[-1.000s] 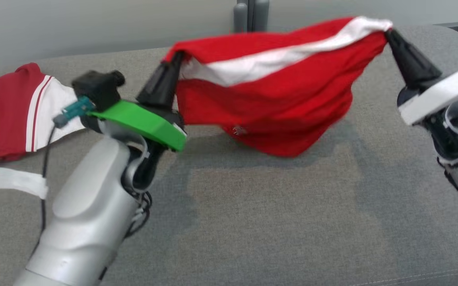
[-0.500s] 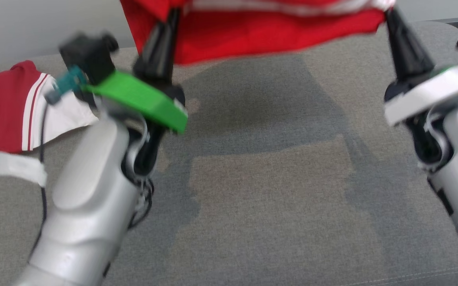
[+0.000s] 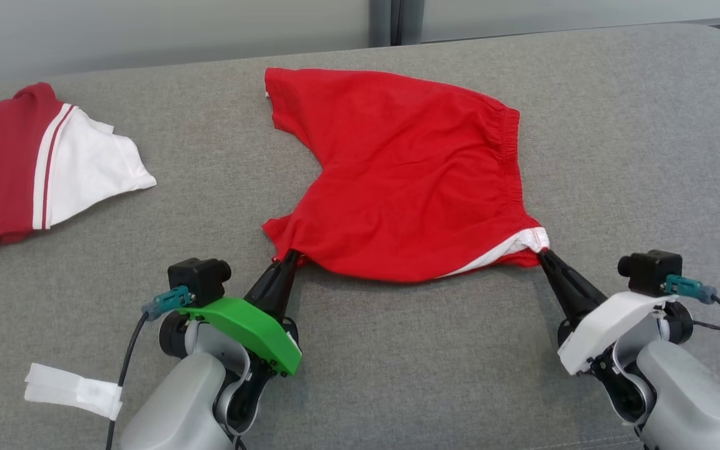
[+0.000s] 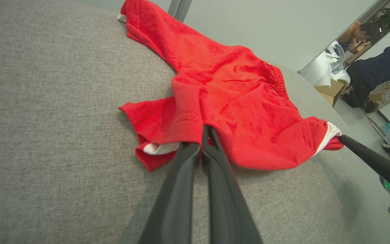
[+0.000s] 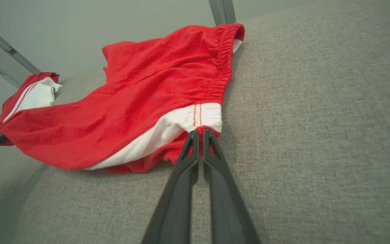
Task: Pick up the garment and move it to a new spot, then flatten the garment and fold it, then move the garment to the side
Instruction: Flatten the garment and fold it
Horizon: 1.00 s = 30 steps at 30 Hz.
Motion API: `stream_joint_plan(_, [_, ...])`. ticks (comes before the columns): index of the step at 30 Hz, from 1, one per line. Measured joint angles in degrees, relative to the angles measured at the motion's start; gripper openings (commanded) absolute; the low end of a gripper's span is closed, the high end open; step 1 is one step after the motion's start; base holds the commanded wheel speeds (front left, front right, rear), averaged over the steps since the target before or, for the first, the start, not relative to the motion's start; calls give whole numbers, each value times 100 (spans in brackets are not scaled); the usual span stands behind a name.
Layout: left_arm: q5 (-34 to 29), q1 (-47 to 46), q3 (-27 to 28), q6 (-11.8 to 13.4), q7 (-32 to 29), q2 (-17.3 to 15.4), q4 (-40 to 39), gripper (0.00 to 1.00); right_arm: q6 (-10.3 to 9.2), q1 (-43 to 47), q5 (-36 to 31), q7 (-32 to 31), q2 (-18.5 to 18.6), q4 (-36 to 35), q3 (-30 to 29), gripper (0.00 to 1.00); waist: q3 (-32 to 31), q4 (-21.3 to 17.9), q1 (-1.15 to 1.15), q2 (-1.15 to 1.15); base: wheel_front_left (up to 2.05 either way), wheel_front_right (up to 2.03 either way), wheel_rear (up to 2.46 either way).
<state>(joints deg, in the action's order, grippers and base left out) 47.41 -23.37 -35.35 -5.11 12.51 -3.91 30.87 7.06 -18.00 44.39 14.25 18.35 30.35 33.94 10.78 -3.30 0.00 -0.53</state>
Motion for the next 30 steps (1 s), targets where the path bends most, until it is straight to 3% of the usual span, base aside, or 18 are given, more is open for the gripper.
stream_joint_plan(11, [91,277,23,-99,26,-103,-464,0,7,408,-323,7,196,-107,371,0,-265,-39,0,0,0,0,0])
stream_joint_plan(12, [108,314,35,-100,66,-115,-547,0,7,447,-365,7,203,-148,378,4,-282,-38,0,0,0,0,0])
stream_joint_plan(13, [140,355,42,-101,69,-121,-599,0,7,467,-380,7,207,-175,381,30,-296,-38,0,0,0,0,0])
stream_joint_plan(14, [153,404,44,-101,70,-127,-632,0,7,476,-398,7,211,-199,381,77,-308,-37,0,0,0,0,0])
stream_joint_plan(15, [153,470,44,-101,71,-136,-665,0,7,481,-411,7,222,-208,388,100,-319,-37,0,0,0,0,0])
stream_joint_plan(30, [191,1046,189,-85,123,-207,-767,0,7,651,-391,8,678,-385,162,100,-337,36,0,0,0,0,0])
